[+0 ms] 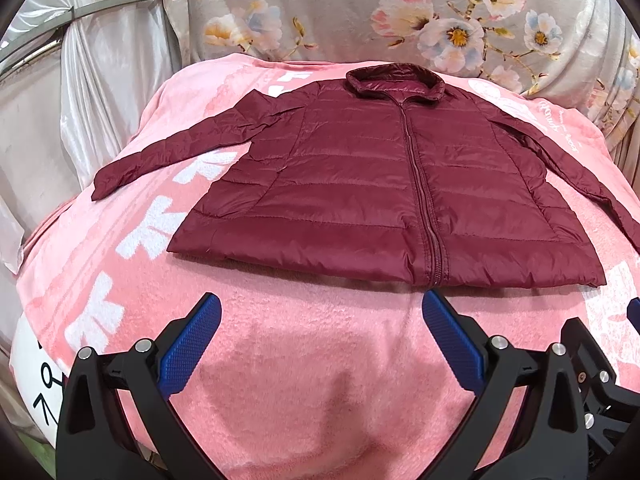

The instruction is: Fold large clothes

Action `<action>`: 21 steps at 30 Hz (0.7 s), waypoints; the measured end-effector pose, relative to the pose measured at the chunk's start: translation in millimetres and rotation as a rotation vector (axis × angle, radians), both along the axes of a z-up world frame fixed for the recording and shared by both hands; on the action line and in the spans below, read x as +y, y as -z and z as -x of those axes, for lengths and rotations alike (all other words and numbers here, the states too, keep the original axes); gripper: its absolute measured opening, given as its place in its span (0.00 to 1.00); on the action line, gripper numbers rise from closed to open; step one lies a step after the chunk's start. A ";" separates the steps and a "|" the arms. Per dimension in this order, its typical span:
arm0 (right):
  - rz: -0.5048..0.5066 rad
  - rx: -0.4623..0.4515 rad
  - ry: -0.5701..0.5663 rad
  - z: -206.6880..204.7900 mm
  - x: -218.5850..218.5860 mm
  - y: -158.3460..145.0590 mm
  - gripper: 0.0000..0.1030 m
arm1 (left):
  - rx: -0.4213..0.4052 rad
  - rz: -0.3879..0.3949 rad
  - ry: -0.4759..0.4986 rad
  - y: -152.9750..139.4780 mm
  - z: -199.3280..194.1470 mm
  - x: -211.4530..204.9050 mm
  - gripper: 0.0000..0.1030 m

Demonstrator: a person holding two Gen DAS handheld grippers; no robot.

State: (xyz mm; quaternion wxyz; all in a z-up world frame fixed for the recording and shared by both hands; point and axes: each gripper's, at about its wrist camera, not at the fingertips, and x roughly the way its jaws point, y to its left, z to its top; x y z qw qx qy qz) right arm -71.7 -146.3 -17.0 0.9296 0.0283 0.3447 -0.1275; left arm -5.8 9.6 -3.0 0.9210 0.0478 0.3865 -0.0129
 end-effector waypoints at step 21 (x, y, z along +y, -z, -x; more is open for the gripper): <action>0.004 -0.002 -0.003 -0.2 4.6 4.3 0.95 | -0.001 0.001 -0.001 0.8 0.7 -0.1 0.95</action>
